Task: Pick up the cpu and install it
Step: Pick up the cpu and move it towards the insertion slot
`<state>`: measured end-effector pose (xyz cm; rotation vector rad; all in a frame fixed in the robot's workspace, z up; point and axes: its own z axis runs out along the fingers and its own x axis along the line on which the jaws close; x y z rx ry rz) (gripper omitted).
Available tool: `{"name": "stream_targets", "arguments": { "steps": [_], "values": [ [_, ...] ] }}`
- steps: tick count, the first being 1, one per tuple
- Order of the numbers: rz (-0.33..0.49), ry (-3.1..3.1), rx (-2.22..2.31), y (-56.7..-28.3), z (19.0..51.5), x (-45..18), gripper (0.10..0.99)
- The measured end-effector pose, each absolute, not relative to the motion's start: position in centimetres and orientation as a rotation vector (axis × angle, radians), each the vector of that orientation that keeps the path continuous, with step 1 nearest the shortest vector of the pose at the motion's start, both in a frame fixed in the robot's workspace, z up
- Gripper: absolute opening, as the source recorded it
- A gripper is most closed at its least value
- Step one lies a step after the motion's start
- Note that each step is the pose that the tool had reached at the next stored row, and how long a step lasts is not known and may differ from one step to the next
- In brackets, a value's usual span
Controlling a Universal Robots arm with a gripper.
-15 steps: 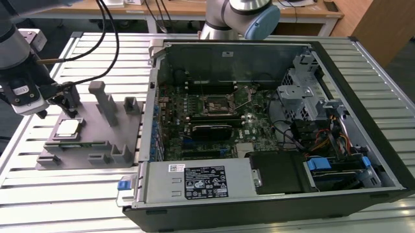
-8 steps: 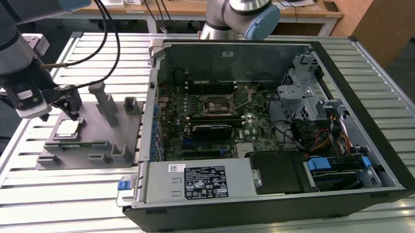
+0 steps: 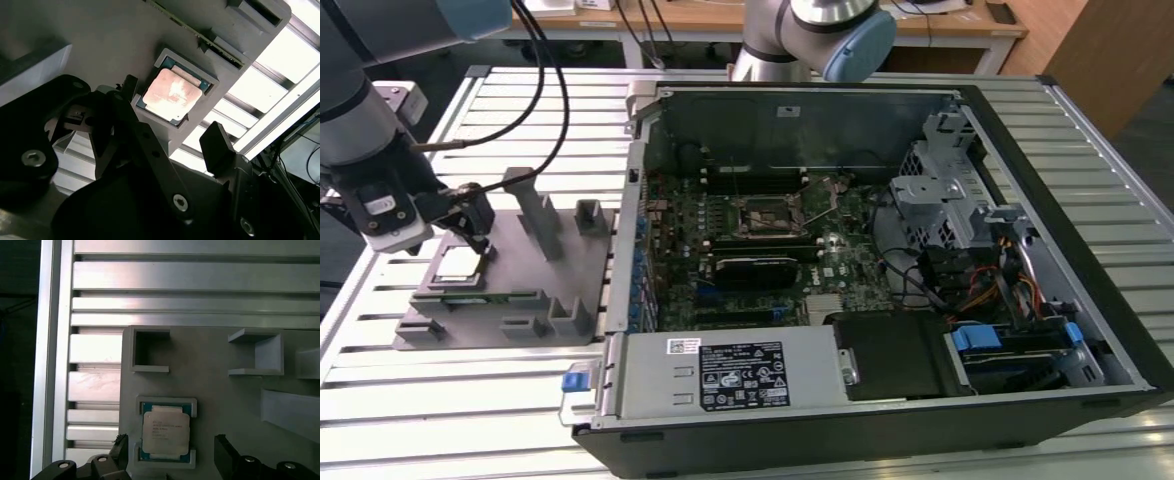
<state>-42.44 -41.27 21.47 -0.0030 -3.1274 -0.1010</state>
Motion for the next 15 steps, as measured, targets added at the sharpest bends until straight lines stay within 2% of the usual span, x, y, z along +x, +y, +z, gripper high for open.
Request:
{"name": "stream_targets", "arguments": {
  "steps": [15],
  "values": [
    [-0.100,-3.128,-0.003,-41.26,20.91,-42.44,0.776]
  ]
}}
